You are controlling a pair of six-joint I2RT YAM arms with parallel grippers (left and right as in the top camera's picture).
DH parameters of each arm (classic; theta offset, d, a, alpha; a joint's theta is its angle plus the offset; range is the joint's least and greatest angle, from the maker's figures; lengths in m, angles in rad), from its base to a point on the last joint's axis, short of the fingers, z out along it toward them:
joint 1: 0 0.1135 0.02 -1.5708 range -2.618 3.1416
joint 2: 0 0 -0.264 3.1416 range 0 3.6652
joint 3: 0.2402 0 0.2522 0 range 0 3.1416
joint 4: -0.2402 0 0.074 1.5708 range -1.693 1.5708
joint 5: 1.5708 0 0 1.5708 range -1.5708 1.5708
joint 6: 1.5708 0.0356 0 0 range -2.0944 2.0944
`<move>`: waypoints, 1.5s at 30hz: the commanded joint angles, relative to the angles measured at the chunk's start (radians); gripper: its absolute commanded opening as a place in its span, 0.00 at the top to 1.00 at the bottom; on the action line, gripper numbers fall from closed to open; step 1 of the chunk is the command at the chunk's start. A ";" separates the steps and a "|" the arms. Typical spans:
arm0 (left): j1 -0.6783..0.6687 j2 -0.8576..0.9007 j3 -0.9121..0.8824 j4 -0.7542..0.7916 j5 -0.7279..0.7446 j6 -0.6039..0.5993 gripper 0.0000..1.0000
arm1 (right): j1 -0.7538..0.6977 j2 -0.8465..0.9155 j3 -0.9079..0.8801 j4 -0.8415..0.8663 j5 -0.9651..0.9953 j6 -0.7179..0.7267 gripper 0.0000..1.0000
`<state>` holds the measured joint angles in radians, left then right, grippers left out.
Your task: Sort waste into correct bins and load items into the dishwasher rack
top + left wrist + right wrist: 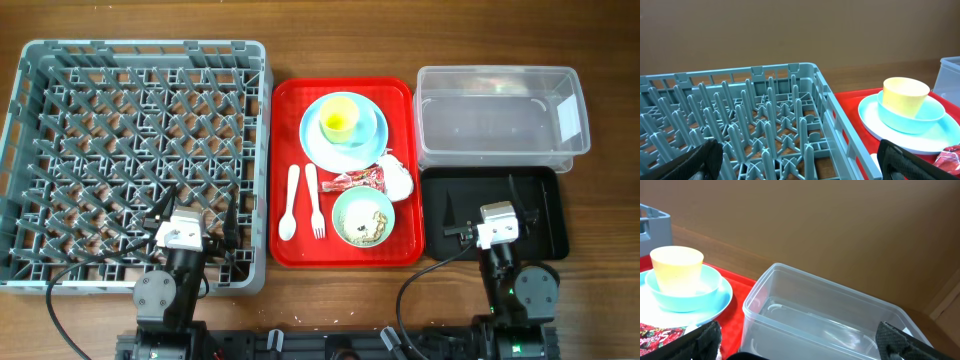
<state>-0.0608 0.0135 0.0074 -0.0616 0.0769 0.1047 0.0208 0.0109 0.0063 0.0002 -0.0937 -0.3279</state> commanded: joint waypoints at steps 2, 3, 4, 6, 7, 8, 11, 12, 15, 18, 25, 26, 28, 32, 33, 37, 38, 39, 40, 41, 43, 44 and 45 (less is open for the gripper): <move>0.000 -0.008 -0.002 -0.009 0.019 0.019 0.00 | -0.002 -0.003 -0.001 0.007 -0.034 -0.012 0.00; 0.000 -0.008 -0.002 -0.009 0.019 0.019 0.00 | -0.002 -0.003 -0.001 0.007 -0.035 -0.012 0.00; 0.000 -0.008 -0.002 -0.009 0.019 0.019 0.00 | -0.002 -0.003 -0.001 0.007 -0.035 -0.012 0.00; 0.000 -0.008 -0.002 -0.009 0.019 0.019 0.00 | -0.002 -0.003 -0.001 0.007 -0.035 -0.012 0.00; 0.000 -0.008 -0.002 -0.009 0.019 0.019 0.00 | -0.002 -0.003 -0.001 0.007 -0.035 -0.012 0.00; 0.000 -0.008 -0.002 -0.009 0.019 0.019 0.00 | -0.002 -0.003 -0.001 0.007 -0.034 -0.012 0.00; 0.000 -0.008 -0.002 -0.009 0.019 0.019 0.00 | -0.002 -0.003 -0.001 0.007 -0.034 -0.012 0.00; 0.000 -0.008 -0.002 -0.009 0.019 0.019 0.00 | -0.002 -0.003 -0.001 0.007 -0.034 -0.012 0.00; 0.000 -0.008 -0.002 -0.009 0.019 0.019 0.00 | -0.002 -0.003 -0.001 0.007 -0.034 -0.012 0.00; 0.000 -0.008 -0.002 -0.009 0.019 0.019 0.00 | -0.002 -0.003 -0.001 0.007 -0.034 -0.012 0.00; 0.000 -0.008 -0.002 -0.009 0.019 0.019 0.00 | -0.002 -0.003 -0.001 0.007 -0.034 -0.012 0.00; 0.000 -0.008 -0.002 -0.009 0.019 0.019 0.00 | -0.002 -0.003 -0.001 0.007 -0.035 -0.012 0.00; 0.000 -0.008 -0.002 -0.007 0.020 0.019 0.00 | -0.002 -0.003 -0.001 0.007 -0.035 -0.012 0.00; 0.000 -0.008 -0.002 -0.007 0.027 0.019 0.00 | -0.002 -0.003 -0.001 0.007 -0.034 -0.012 0.00; 0.000 -0.008 -0.002 -0.007 0.027 0.019 0.00 | -0.002 -0.003 -0.001 0.007 -0.035 -0.012 0.00; 0.000 -0.008 0.000 0.093 0.106 0.021 0.00 | -0.002 -0.003 -0.001 0.007 -0.034 -0.012 0.00; 0.000 -0.008 0.015 0.101 0.150 0.017 0.00 | -0.002 -0.003 -0.001 0.007 -0.034 -0.012 0.00; 0.000 -0.008 0.044 0.076 0.164 -0.009 0.00 | -0.002 -0.003 -0.001 0.007 -0.034 -0.012 0.00; 0.000 -0.005 0.097 0.020 0.167 -0.055 0.00 | -0.002 -0.003 -0.001 0.007 -0.035 -0.012 0.00; 0.000 0.011 0.184 -0.066 0.182 -0.087 0.00 | -0.002 -0.003 -0.001 0.007 -0.035 -0.012 0.00; 0.000 0.076 0.346 -0.195 0.223 -0.087 0.00 | -0.002 -0.003 -0.001 0.007 -0.034 -0.012 0.00; 0.000 0.128 0.436 -0.262 0.230 -0.086 0.00 | -0.002 -0.003 -0.001 0.007 -0.035 -0.012 0.00; 0.000 0.201 0.547 -0.344 0.240 -0.085 0.00 | -0.002 -0.003 -0.001 0.007 -0.035 -0.012 0.00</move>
<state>-0.0608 0.0921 0.3275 -0.3023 0.2554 0.0452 0.0208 0.0113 0.0063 0.0006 -0.1123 -0.3283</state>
